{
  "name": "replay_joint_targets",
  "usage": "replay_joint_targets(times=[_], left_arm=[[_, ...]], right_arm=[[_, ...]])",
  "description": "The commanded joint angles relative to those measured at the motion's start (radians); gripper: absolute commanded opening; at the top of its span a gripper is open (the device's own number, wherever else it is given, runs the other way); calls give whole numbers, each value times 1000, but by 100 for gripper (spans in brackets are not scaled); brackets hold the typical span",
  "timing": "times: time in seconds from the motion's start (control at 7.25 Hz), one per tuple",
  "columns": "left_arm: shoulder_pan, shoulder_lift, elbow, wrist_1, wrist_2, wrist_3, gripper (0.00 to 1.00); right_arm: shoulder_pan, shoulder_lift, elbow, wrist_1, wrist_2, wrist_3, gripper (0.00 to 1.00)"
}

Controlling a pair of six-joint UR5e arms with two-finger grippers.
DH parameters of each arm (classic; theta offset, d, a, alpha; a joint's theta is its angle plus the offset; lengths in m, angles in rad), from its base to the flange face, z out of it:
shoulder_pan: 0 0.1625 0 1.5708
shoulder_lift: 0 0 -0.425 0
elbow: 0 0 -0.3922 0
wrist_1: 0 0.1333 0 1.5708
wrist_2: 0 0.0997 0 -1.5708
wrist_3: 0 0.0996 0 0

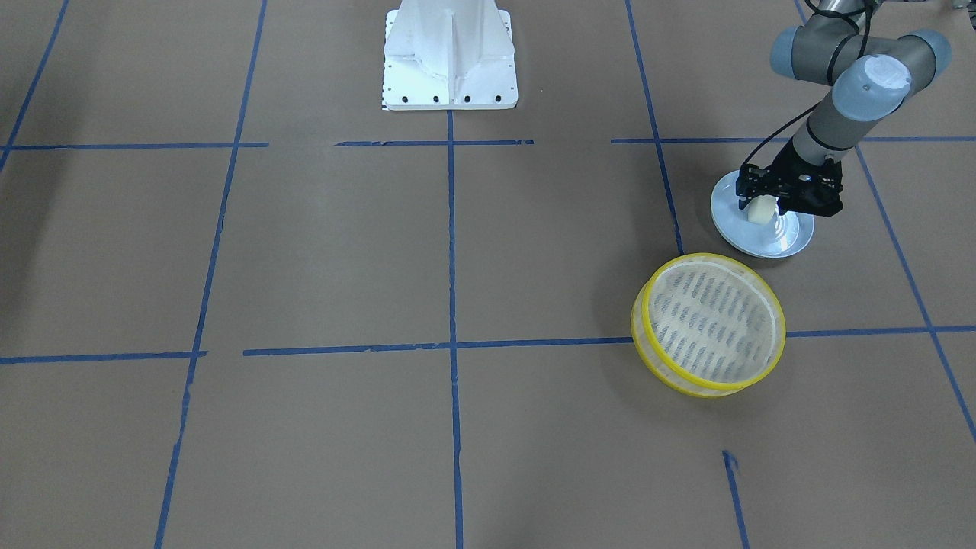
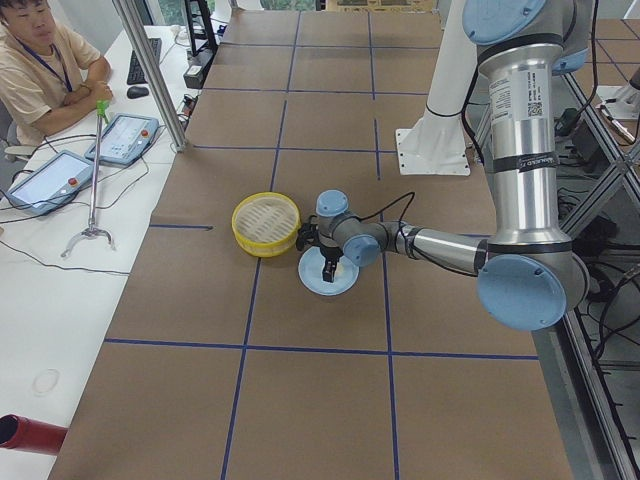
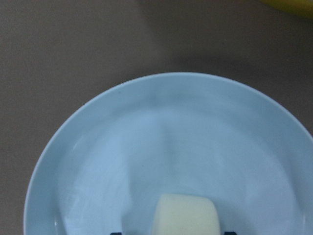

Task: Place bun in steamer
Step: 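Close the left gripper on the pale bun and lift it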

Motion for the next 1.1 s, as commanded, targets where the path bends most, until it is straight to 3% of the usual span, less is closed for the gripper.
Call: replay_joint_targets(times=[0.0,0.55,0.97], left_arm=[[1,1,-9,-2,0,-2,66],[-1,1,-21,0,2,-35,39],[-22,9,-123,1,0,-57,34]], right_arm=[[0,0,0,0,0,0,100],[0,0,0,0,0,0,100],[0,0,0,0,0,0,100]])
